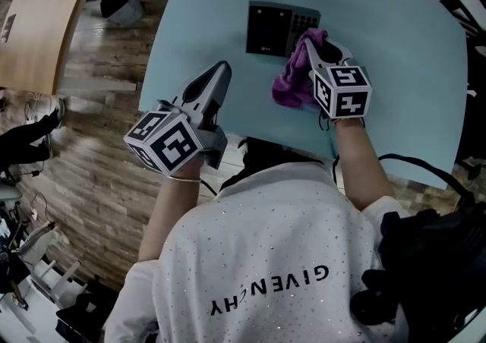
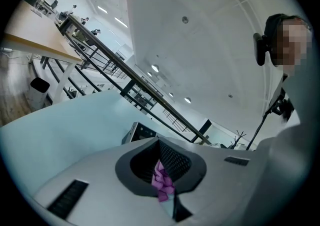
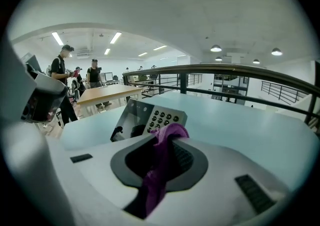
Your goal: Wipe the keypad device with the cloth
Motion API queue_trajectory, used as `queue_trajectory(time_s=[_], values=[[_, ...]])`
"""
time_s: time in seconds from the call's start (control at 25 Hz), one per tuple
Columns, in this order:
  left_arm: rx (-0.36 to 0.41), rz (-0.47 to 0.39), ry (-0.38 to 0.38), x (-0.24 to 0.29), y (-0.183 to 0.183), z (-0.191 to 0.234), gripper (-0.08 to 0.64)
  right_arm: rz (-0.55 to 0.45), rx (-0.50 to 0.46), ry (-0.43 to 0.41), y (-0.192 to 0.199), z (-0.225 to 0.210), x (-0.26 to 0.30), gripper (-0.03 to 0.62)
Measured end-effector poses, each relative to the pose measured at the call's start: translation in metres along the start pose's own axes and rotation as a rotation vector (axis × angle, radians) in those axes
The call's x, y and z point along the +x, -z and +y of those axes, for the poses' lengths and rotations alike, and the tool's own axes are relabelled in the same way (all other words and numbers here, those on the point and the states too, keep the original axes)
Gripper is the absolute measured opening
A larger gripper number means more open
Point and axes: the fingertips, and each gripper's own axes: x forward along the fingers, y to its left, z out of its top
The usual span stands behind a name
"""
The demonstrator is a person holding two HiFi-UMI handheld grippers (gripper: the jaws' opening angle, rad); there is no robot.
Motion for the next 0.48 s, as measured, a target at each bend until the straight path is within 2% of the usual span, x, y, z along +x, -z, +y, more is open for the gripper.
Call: queue_trajectory(time_s=[0.16, 0.48], values=[[-0.008, -0.032, -0.012, -0.012, -0.003, 0.0, 0.002, -0.006, 0.037, -0.064, -0.003, 0.022, 0.008, 0.044], [-0.015, -0.102, -0.078, -0.042, -0.014, 0.01, 0.002, 0.008, -0.044, -0.213, -0.018, 0.083, 0.031, 0.044]])
